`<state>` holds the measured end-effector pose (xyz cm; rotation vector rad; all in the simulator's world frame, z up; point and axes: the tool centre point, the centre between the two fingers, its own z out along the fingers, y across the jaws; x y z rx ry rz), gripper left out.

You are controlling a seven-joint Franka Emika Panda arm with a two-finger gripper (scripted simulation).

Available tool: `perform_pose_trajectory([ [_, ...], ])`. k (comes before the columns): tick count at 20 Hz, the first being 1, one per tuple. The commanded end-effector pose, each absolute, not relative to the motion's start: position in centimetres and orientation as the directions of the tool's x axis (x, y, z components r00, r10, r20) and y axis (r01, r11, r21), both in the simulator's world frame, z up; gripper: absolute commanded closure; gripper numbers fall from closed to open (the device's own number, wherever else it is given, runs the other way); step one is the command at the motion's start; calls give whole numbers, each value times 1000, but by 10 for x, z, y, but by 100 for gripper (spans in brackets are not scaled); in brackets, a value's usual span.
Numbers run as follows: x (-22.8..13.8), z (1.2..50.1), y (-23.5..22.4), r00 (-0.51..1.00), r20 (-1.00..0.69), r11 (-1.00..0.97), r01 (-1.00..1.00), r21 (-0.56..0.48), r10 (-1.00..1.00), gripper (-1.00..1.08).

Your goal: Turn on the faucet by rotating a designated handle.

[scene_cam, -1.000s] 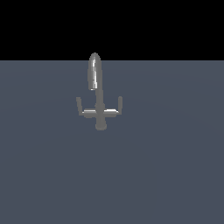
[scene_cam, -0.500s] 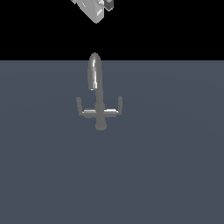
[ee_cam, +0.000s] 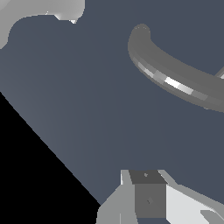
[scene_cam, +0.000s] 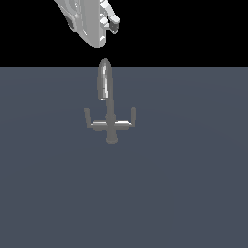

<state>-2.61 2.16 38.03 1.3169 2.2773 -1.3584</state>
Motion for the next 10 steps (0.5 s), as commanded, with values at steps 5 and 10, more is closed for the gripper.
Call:
perform_pose_trajectory([
  [5, -6, 358, 33, -748, -448, 258, 615, -745, 490, 108],
  [10, 9, 339, 43, -843, -355, 287, 485, -826, 404, 108],
])
